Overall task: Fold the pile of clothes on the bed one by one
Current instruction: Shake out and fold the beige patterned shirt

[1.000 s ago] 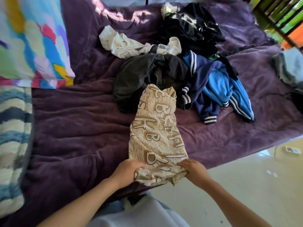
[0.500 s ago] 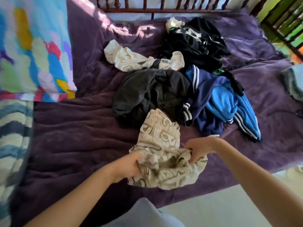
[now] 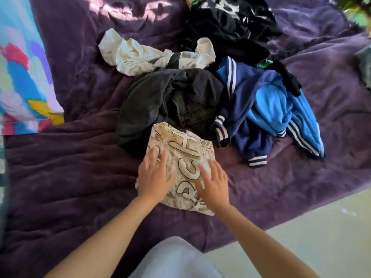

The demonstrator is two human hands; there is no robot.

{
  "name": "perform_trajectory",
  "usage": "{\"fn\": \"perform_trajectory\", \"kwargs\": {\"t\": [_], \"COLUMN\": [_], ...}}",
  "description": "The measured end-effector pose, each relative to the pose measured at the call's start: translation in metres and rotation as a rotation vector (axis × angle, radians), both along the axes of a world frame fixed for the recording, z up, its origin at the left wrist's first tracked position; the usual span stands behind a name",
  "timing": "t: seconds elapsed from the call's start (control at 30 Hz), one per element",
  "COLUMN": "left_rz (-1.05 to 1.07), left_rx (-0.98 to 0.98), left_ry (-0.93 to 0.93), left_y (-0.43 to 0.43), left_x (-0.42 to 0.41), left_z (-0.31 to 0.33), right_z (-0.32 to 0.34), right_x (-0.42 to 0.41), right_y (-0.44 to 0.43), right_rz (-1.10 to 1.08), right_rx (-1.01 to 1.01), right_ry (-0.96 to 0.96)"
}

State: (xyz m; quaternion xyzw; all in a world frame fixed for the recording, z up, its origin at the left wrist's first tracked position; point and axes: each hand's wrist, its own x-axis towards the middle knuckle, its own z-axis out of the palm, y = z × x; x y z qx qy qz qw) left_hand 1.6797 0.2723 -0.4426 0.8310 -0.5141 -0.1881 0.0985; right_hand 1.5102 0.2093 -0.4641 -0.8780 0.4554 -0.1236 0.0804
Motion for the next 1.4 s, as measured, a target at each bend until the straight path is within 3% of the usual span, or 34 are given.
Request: {"fn": "perform_trajectory", "kwargs": {"t": [0.07,0.13,0.27,0.33,0.5,0.63,0.73,0.9,1.03,1.4], "left_rz": [-0.257,-0.405,-0.469,-0.530,-0.712,-0.643,-0.663,-0.712,-0.730,-0.876], "left_rx": [0.144,0.287,0.342,0.260,0.035,-0.044,-0.222,-0.436,-0.593,-0.912], "left_ry": [-0.130,-0.201,-0.299,-0.403,-0.541,-0.432,-0.293,-0.212,-0.210,-0.187], "left_y": [0.019,0.033,0.039,0.036,0.036,0.020,0.006,-0.003,-0.003,-0.018], "left_x": [-0.007,-0.009,-0.004,-0.002,-0.005,-0.002,-0.007,-0.016,-0.023,-0.100], "left_z": [-0.016,-0.031,-0.044,-0.042,-0.044,-0.034,-0.015,0.030,0.075,0.204], "right_z": [-0.017,-0.029,-0.041,-0.044,-0.036,-0.022,-0.001,0.060,0.115,0.244], "right_x": [-0.009,-0.013,0.002,0.007,-0.006,-0.016,-0.029,-0.048,-0.060,-0.147], "right_y": [0.027,0.040,0.028,0.021,0.011,0.000,-0.005,0.004,0.016,0.047], "right_rz": [0.185,0.238,0.201,0.192,0.209,0.124,0.096,0.073,0.033,-0.166], "right_rx": [0.083,0.248,0.352,0.424,0.364,0.462,0.443,0.175,-0.057,-0.341], "right_ry": [0.162,0.341,0.468,0.424,0.130,0.175,0.185,0.027,0.009,-0.026]}}
